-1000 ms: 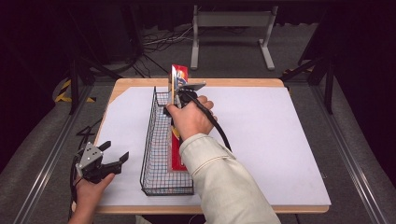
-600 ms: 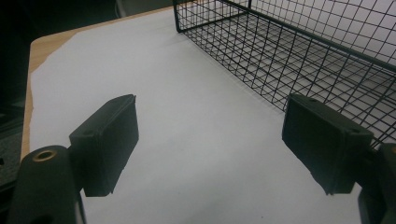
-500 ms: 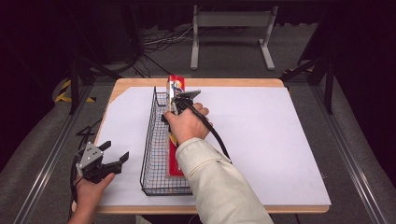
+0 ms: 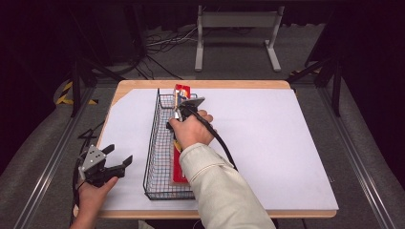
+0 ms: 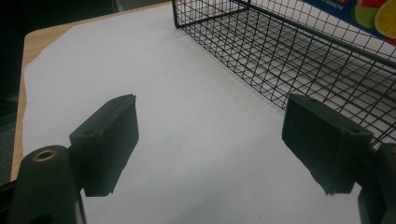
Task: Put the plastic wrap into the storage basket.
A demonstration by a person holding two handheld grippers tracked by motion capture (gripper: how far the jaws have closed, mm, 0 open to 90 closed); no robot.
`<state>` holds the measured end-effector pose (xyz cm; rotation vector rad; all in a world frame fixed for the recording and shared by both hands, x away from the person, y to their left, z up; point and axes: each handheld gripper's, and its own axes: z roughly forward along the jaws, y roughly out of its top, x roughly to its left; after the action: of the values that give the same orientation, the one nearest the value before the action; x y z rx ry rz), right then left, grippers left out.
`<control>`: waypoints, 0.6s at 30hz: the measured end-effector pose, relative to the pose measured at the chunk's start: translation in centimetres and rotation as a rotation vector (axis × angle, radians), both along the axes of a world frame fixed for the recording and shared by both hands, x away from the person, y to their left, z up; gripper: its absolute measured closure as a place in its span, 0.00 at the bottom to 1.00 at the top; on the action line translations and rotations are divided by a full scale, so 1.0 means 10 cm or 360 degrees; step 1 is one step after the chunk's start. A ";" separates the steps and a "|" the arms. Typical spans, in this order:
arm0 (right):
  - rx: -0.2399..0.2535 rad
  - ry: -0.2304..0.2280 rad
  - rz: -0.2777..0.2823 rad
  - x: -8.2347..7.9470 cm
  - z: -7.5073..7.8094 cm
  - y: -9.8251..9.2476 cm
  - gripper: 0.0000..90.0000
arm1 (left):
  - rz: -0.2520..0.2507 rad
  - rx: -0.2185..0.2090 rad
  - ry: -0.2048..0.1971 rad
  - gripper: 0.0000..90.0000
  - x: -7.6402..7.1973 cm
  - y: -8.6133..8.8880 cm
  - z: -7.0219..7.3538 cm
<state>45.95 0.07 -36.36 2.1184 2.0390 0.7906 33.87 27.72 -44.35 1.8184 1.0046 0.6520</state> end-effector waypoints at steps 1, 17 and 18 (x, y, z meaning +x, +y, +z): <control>-0.0004 0.0009 -0.0004 0.00 -0.01 0.01 0.45 | -0.0001 0.0001 -0.0001 0.22 0.00 0.00 0.00; -0.0018 0.0110 -0.0002 0.02 -0.16 0.02 0.45 | 0.0003 0.0004 0.0004 0.22 -0.01 0.00 0.00; -0.0021 0.0106 -0.0002 0.02 -0.16 0.03 0.45 | 0.0001 0.0006 0.0001 0.21 0.00 0.00 0.00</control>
<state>46.16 0.34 -37.96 2.1669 2.0688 0.7135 33.82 27.72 -44.38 1.8220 1.0048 0.6541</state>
